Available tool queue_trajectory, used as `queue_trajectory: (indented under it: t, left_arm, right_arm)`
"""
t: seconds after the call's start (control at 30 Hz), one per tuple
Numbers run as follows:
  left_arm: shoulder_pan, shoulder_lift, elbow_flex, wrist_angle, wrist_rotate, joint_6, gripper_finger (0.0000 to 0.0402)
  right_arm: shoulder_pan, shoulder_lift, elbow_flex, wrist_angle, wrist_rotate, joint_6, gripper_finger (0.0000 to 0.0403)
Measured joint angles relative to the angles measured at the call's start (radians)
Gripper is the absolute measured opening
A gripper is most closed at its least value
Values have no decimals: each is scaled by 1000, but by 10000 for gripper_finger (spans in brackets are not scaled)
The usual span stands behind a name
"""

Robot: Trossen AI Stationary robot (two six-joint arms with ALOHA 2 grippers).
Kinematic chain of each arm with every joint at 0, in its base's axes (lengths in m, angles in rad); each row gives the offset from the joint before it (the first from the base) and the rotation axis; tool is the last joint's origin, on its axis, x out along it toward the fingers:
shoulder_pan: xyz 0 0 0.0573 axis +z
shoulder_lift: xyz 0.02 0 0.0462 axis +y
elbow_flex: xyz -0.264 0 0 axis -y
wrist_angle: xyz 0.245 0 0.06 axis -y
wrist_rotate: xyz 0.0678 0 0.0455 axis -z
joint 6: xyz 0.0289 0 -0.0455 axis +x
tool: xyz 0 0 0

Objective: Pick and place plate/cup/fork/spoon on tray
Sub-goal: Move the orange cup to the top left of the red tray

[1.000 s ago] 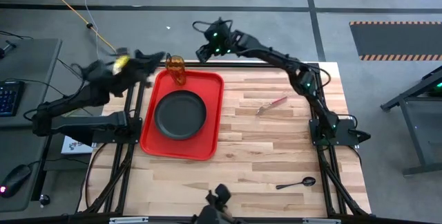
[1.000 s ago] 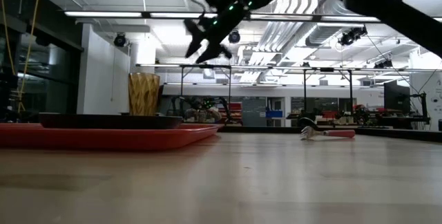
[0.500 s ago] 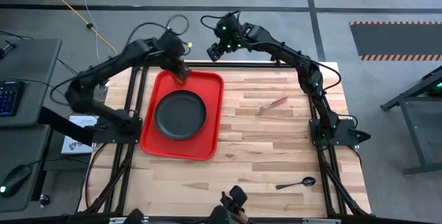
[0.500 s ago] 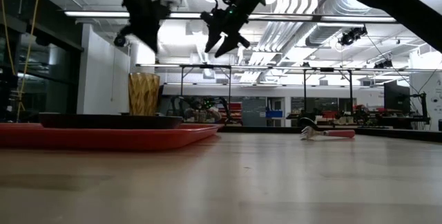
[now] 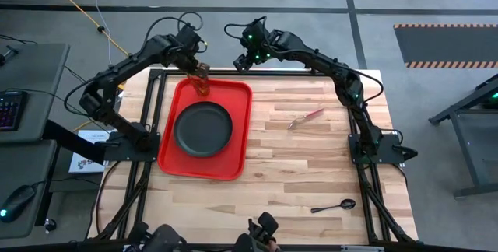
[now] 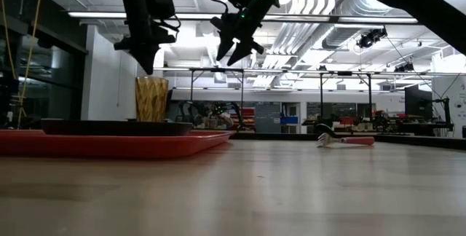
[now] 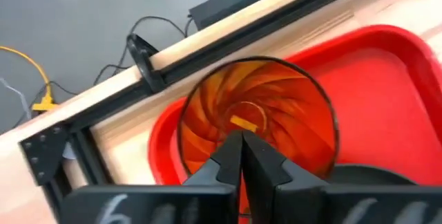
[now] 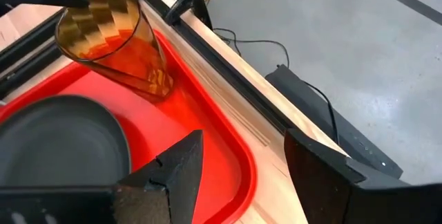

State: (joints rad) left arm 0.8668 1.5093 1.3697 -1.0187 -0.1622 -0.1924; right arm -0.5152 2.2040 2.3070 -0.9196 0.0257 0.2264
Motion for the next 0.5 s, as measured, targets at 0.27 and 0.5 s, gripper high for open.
queue_trajectory:
  t: [0.27, 0.5]
  left_arm:
    - [41, -8, 0, -5, -29, -42, 60]
    - [59, -12, -11, -6, -34, -95, 130]
  right_arm:
    - [0, 0, 0, 6, 0, 0, 195]
    - [0, 0, 0, 9, 1, 0, 195]
